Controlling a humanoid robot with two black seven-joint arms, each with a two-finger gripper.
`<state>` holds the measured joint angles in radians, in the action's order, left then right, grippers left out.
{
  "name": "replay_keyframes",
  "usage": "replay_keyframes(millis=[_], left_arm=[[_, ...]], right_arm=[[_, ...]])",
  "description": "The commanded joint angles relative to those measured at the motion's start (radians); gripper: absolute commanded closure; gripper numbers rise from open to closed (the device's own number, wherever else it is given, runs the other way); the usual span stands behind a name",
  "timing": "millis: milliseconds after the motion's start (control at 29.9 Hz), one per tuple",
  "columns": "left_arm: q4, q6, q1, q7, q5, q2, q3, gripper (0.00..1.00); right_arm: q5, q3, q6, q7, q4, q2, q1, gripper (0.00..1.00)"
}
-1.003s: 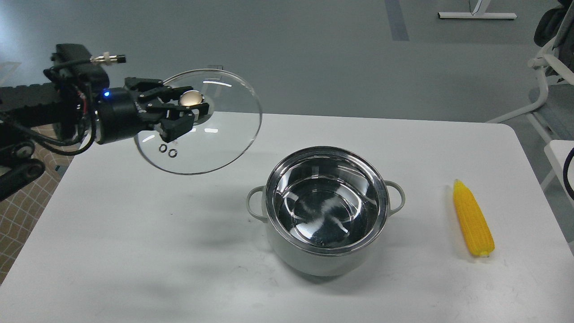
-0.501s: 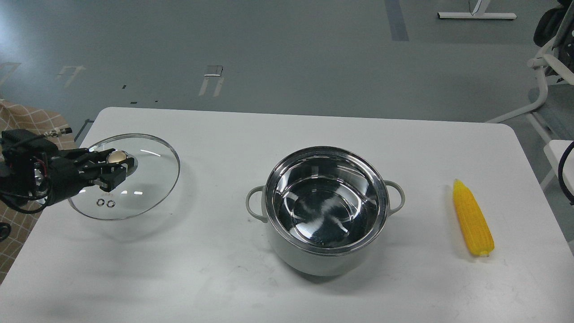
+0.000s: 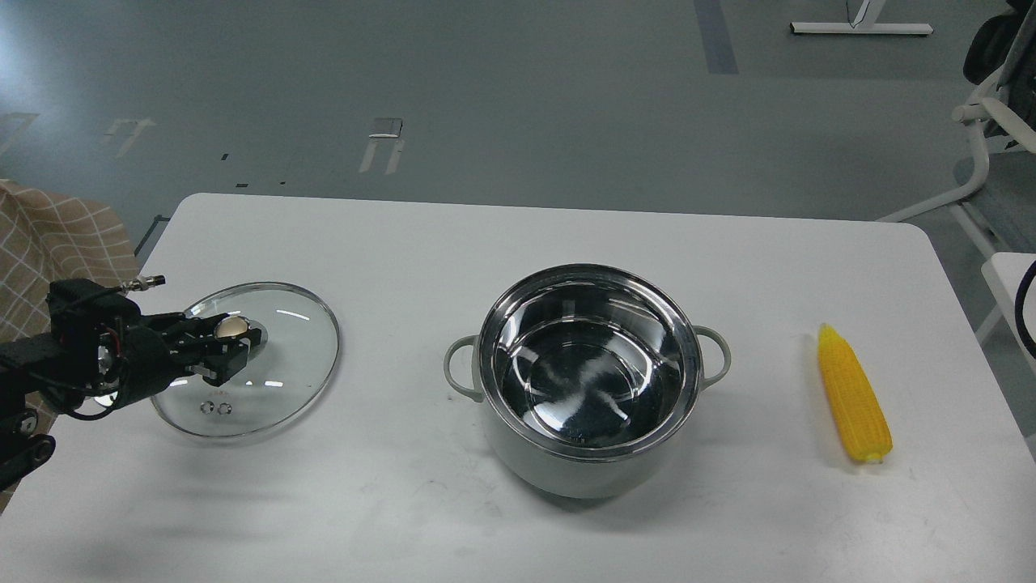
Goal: Open pot and put corn in
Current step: 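Lower the glass lid onto the table and open the left gripper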
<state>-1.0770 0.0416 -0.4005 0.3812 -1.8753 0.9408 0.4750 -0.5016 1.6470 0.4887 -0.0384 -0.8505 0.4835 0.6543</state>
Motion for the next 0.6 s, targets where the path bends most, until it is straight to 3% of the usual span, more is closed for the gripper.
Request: replay_keyframes(millis=[0,33,67,100,134,167,334,435,568], left_arm=[[0.000,0.014,0.000,-0.004,0.007,-0.004,-0.004,0.58],[0.000,0.014,0.000,-0.004,0.007,-0.004,-0.003,0.52],[0.000,0.014,-0.001,-0.005,0.007,-0.004,0.000,0.35],[0.000,0.014,-0.001,-0.005,0.007,-0.004,0.001,0.35],[0.000,0.014,-0.001,-0.002,0.012,-0.004,0.010,0.22],[0.000,0.015,-0.004,-0.001,0.027,-0.001,0.010,0.18],[0.000,0.012,-0.017,0.007,0.078,0.012,-0.001,0.09],[0.000,0.012,-0.026,0.041,0.082,0.009,0.011,0.07],[-0.001,0.001,-0.138,0.051,0.143,0.010,0.019,0.06]], right_arm=[[0.000,-0.003,0.000,0.000,0.001,-0.005,-0.002,0.00],[0.000,-0.003,0.000,0.000,-0.001,-0.006,-0.002,0.00],[0.000,-0.003,0.000,0.000,-0.001,-0.008,-0.002,0.00],[0.000,-0.003,0.000,0.000,-0.001,-0.008,-0.002,0.00],[0.000,-0.004,0.000,0.000,-0.001,-0.008,-0.002,0.00],[0.000,-0.004,0.000,0.000,-0.002,-0.008,-0.002,0.00],[0.000,-0.006,0.000,0.000,-0.001,-0.006,-0.002,0.00],[-0.001,-0.007,0.000,0.000,-0.002,-0.005,-0.002,0.00],[-0.003,-0.013,0.000,0.000,-0.007,0.000,-0.004,0.00]])
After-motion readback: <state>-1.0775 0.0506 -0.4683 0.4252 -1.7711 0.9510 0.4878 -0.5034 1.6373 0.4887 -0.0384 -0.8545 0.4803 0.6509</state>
